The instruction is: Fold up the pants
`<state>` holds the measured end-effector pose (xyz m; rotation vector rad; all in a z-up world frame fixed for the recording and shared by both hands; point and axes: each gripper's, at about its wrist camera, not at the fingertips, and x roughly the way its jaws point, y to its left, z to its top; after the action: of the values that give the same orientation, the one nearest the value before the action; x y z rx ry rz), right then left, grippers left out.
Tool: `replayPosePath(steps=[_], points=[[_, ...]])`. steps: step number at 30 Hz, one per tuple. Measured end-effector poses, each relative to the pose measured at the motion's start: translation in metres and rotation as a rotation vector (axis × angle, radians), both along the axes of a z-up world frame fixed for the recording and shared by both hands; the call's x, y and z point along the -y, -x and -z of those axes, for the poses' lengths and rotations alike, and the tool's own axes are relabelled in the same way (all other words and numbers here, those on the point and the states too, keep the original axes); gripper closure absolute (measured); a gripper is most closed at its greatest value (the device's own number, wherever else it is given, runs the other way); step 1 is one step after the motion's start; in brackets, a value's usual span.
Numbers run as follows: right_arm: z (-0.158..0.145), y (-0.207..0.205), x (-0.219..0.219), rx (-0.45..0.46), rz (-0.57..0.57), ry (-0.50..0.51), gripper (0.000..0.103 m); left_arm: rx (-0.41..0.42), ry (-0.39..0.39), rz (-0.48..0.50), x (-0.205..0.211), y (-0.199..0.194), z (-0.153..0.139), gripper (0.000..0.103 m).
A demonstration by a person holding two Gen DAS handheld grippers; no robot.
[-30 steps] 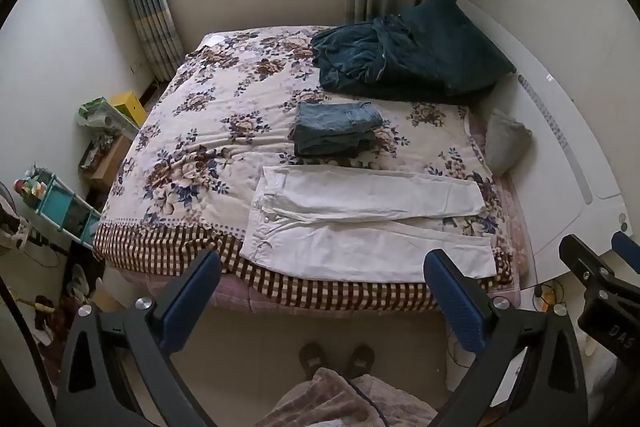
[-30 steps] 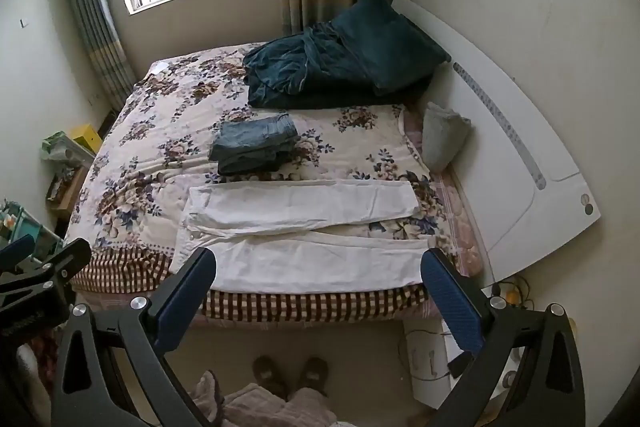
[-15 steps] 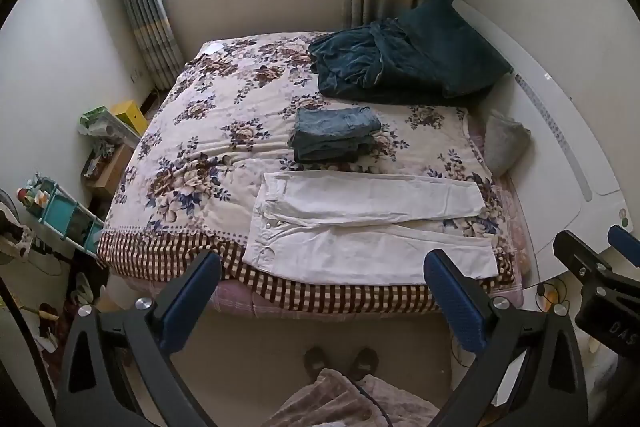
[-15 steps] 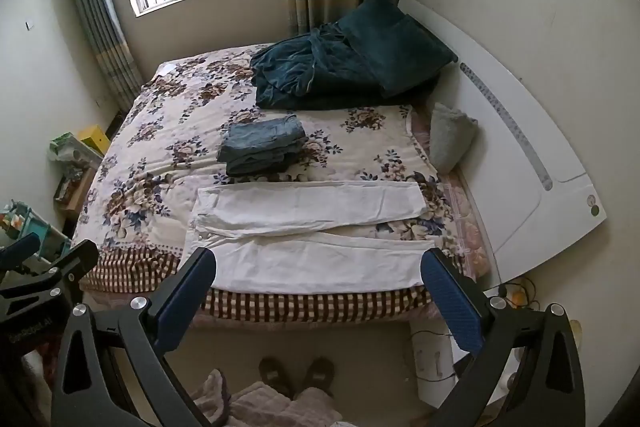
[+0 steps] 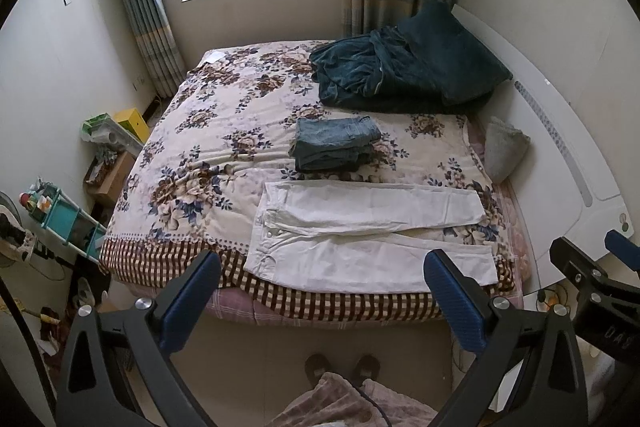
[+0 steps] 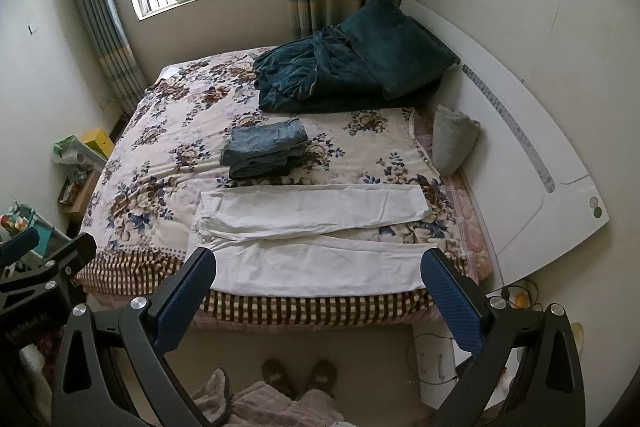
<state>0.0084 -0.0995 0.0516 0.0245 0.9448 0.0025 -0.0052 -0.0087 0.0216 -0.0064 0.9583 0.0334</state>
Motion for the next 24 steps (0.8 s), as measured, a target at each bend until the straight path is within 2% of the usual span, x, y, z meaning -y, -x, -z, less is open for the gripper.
replayPosePath(steps=[24], points=[[-0.0030,-0.0013,-0.0009,-0.003,-0.005,-0.003,0.000,0.002,-0.023,-0.007,0.0012,0.0016,-0.0022,0.000]])
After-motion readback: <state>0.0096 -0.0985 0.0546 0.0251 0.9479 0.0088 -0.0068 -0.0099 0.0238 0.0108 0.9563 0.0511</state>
